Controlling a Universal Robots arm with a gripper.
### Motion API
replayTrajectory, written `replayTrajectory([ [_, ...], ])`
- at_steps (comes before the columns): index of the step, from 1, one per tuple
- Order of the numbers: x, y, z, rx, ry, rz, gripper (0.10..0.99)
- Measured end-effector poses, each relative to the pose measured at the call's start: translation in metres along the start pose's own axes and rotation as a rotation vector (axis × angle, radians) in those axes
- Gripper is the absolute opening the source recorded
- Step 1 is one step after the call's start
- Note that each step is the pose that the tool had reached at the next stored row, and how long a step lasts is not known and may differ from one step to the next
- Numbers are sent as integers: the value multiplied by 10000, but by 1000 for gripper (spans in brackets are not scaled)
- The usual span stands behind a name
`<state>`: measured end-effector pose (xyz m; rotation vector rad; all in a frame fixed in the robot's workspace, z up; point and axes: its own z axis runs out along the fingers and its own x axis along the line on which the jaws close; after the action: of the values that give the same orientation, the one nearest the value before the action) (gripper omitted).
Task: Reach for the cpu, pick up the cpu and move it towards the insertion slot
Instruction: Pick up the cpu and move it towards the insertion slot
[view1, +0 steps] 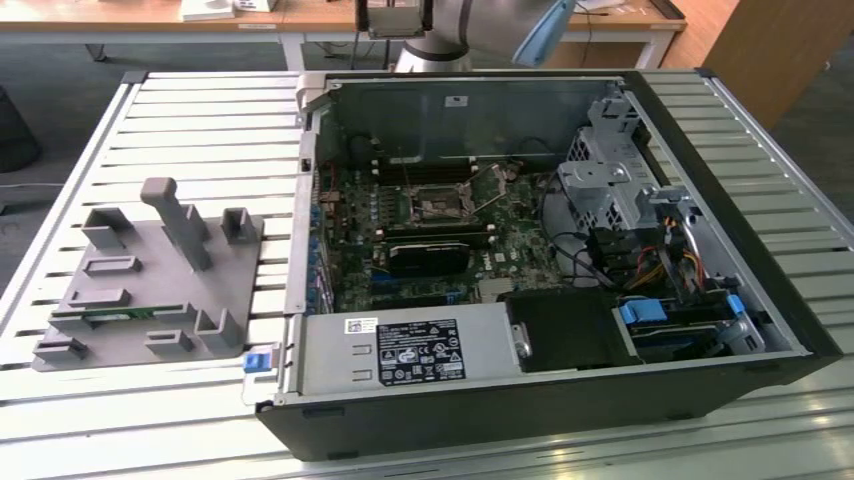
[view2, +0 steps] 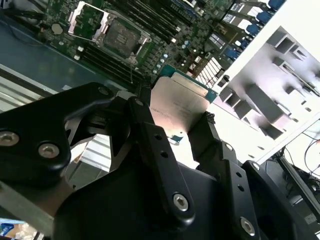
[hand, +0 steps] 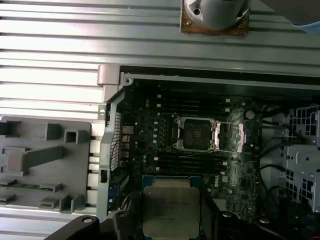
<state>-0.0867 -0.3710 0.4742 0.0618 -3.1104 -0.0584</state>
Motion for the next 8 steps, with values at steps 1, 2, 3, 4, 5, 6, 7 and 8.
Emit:
replayTrajectory([
  [1,-46,10,13,-1,-1,-1,545],
  [2,-98,22,28,-2,-1,-1,545],
  [3,-146,35,42,-2,-1,-1,545],
  [4,-191,47,55,0,0,0,545],
  [5,-236,59,69,-1,0,-1,545],
  [6,-281,70,83,-1,-1,-1,545],
  [7,-326,82,97,-2,-1,0,545],
  [8,-370,93,110,-1,-1,-1,545],
])
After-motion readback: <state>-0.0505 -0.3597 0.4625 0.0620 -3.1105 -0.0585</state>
